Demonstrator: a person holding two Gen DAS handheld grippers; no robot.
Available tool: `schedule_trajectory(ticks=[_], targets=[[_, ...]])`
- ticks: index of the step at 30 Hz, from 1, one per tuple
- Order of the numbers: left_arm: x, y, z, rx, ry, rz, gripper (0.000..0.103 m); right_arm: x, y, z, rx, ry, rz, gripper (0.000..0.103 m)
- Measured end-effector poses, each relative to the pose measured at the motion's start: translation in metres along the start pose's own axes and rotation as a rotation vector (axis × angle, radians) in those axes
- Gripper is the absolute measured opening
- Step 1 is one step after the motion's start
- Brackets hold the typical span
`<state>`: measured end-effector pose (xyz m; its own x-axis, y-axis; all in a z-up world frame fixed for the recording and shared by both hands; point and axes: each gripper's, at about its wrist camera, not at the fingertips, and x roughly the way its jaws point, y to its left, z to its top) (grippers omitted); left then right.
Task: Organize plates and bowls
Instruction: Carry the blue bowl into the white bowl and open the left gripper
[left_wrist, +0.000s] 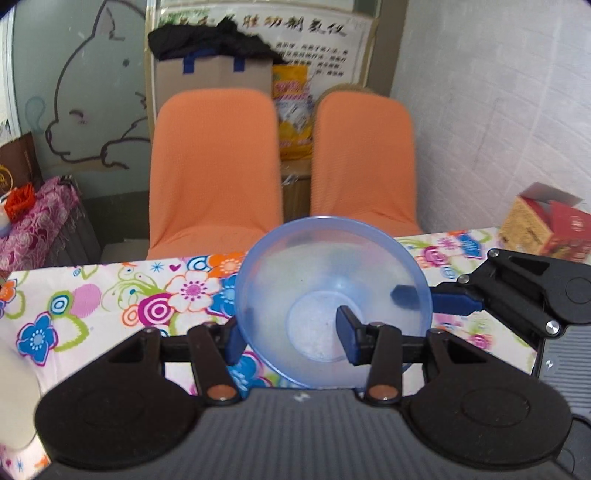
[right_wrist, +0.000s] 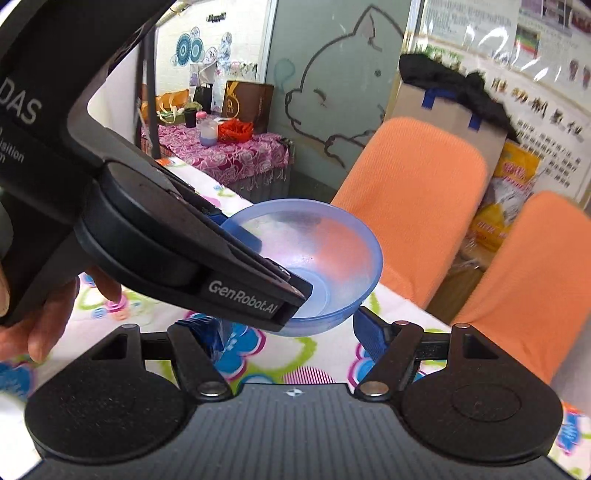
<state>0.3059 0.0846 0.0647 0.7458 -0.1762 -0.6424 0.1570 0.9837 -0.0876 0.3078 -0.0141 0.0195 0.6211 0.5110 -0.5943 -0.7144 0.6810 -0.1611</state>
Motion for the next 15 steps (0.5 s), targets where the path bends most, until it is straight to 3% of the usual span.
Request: schedule_trajectory(ticks=[7, 15], targets=[[-0.072, -0.081, -0.047, 0.064, -0.065, -0.072, 0.045, -0.103, 0.031, -0.028, -0.021, -0.059, -0.092, 0.059], [-0.085, -0.145, -0.097, 0.125, -0.029, -0.161, 0.045, -0.170, 0.047, -0.085, 0.032, -0.034, -0.184, 0.059]])
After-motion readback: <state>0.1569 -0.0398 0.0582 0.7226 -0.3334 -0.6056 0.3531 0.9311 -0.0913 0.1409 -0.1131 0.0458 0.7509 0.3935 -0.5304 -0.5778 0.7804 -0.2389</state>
